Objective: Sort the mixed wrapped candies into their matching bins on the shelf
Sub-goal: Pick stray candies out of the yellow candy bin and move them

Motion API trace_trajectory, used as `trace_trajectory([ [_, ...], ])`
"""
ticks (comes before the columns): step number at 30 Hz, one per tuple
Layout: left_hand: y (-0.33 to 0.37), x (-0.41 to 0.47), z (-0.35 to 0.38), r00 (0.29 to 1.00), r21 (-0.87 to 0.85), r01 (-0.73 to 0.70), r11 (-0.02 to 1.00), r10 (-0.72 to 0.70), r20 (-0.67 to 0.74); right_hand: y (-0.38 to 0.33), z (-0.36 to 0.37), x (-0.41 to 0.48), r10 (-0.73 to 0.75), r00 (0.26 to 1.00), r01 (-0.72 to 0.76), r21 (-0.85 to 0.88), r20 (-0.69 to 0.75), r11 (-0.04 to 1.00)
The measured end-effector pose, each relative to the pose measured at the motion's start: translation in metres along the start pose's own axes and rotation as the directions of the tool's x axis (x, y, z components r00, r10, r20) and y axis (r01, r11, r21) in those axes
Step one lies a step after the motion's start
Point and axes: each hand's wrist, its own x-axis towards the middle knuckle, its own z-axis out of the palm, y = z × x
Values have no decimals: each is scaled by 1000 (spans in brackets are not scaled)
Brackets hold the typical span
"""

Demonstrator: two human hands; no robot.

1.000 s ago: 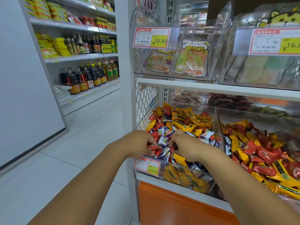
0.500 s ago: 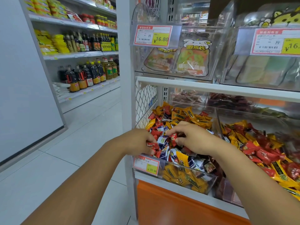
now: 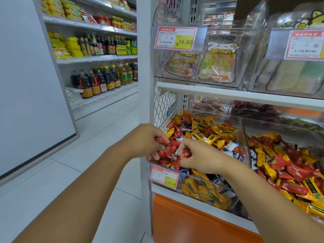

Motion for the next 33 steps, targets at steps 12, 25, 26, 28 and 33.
trace_trajectory([
  [12,-5,-3,0,1000,-35,-18,999,18,5,-5,12,4,78,997,-67,-393,11,917],
  [25,37,5,16,992,-153,-130,980,127,-28,21,-45,-33,20,938,-54,-88,-346,995],
  [26,44,7,21,989,-148,-150,978,147,-31,25,-49,-38,32,931,-53,-49,-364,997],
  [28,56,14,30,981,-126,-194,973,192,-29,34,-54,-50,52,917,-53,9,-395,999],
  [33,85,25,47,971,-129,-239,962,233,-59,54,-69,-75,112,876,-95,58,-470,994],
])
